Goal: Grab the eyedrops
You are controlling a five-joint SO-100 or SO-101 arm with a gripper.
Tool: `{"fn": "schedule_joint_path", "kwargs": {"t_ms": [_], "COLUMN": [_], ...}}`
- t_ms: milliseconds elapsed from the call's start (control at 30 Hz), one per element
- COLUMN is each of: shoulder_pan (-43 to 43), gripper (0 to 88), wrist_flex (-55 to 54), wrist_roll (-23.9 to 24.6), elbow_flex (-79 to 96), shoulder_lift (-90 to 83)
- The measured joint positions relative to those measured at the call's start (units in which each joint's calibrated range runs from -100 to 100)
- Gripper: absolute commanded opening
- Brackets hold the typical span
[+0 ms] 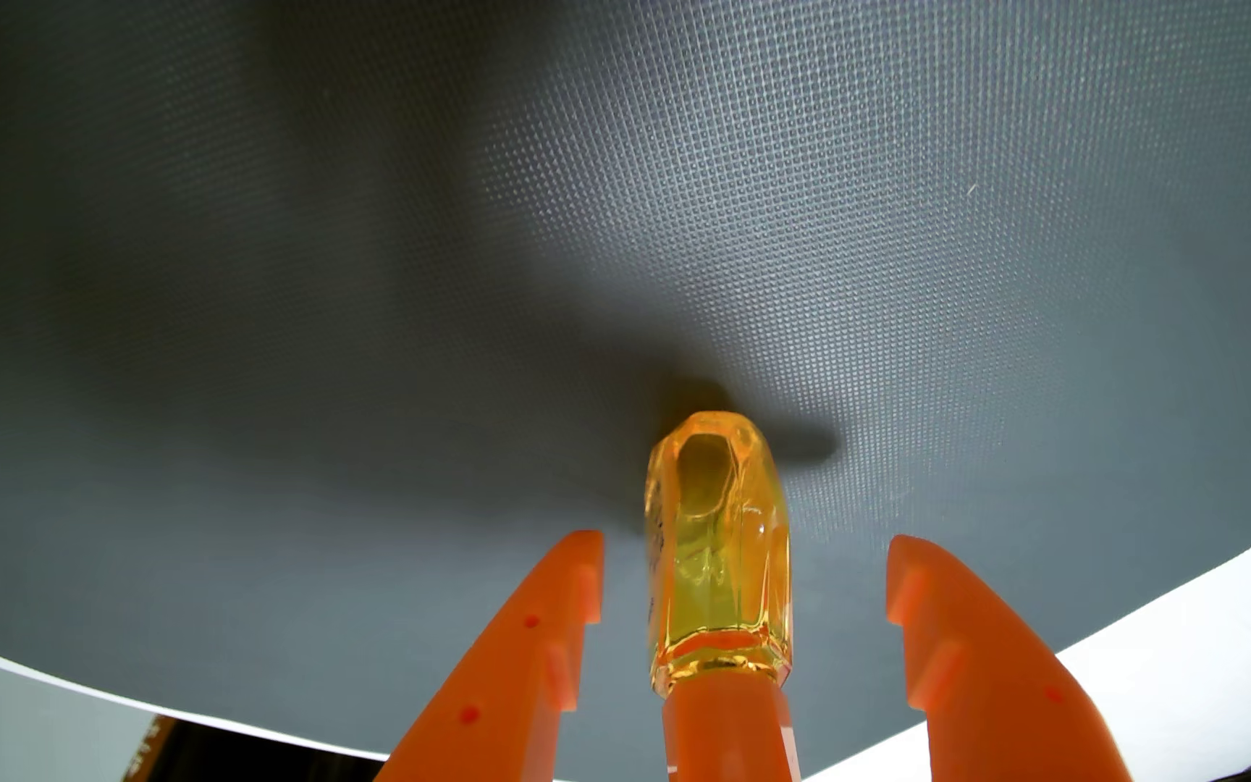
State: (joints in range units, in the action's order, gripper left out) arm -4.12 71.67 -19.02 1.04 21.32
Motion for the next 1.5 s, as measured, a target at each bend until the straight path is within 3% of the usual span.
{"fn": "schedule_joint_path", "kwargs": {"t_ms": [733,1267,1500], "shoulder_pan": [0.52,0.75,1.87], "gripper": [1.0,0.6,0.6], "wrist_flex": [-0.70,-0.26,5.84], "wrist_roll": [2.62,3.40,3.51], "elbow_flex": [-0.09,-0.90,-1.53], "shoulder_lift": [0.42,0.59,-5.85]}}
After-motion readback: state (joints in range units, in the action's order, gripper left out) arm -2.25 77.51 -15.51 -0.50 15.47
